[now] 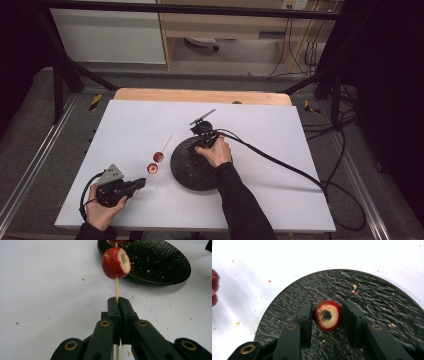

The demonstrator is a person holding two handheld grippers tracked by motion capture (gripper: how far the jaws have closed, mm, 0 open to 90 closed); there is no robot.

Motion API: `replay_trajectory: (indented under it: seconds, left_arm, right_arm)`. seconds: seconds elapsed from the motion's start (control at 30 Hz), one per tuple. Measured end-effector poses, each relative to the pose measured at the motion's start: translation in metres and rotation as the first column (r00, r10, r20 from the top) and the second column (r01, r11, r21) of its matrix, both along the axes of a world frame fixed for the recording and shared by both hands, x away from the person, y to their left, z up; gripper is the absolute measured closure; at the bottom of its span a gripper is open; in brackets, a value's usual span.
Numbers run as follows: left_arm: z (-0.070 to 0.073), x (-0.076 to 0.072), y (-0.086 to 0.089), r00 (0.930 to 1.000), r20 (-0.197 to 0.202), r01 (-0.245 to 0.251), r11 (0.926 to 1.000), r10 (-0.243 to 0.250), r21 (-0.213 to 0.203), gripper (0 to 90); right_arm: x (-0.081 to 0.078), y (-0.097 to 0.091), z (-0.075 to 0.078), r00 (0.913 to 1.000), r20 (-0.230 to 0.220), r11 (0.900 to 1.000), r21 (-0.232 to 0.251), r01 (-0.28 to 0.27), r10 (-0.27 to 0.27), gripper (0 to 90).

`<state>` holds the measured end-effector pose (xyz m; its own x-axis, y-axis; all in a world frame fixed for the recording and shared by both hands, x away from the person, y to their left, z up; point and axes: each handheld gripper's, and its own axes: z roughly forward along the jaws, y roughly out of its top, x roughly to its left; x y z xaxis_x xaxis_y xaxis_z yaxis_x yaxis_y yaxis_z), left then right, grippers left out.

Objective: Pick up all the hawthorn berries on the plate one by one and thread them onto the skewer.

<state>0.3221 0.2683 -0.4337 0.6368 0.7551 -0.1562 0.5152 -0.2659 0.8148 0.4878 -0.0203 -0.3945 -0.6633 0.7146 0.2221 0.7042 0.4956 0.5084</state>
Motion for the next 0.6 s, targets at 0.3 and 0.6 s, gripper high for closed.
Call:
replay_trajectory:
  seconds: [0.3, 0.6]
  left_arm:
    - [0.0, -0.001, -0.002, 1.0, 0.003, 0.004, 1.0, -0.004, 0.0, 88.6]
    - [0.0, -0.001, -0.006, 0.9999, 0.005, 0.012, 0.9999, -0.012, 0.004, 88.6]
  right_arm:
    - [-0.011, -0.011, 0.015, 0.9993, 0.023, 0.9958, 0.088, 0.026, -0.028, 63.0]
    - [-0.024, -0.029, 0.019, 0.9959, 0.063, 0.9773, 0.206, 0.05, -0.065, 63.1]
